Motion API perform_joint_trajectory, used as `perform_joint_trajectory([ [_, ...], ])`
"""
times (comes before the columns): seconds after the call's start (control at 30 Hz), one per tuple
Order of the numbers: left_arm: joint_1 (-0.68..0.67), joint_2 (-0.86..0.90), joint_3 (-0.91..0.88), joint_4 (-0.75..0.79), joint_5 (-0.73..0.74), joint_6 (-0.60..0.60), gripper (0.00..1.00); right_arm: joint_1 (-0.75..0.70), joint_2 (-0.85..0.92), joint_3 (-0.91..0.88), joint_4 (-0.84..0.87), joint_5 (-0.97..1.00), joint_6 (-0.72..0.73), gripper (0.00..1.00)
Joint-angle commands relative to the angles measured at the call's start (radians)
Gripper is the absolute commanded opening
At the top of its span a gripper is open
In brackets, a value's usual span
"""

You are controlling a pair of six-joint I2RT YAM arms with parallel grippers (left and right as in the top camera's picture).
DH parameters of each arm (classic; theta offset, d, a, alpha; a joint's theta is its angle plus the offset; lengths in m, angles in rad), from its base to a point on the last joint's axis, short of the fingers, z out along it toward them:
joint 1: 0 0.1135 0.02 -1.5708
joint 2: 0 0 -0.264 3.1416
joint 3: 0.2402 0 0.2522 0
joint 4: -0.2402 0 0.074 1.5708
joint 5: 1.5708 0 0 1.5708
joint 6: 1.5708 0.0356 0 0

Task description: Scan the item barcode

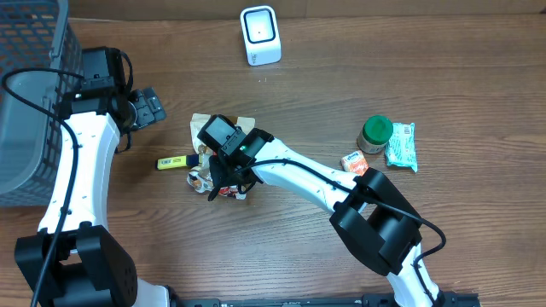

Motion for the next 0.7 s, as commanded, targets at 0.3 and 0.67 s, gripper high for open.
perform_joint_trajectory([
  [0.3, -0.006, -0.016, 0.014, 0.002, 0.005, 0.019, 1.0, 0.016, 0.0, 0.066, -0.038, 0.1, 0.004, 0.31],
  [0.67, -0.006, -0.016, 0.014, 0.002, 0.005, 0.019, 1.0, 0.044, 0.0, 0.066, -0.043, 0.151, 0.043, 0.3],
])
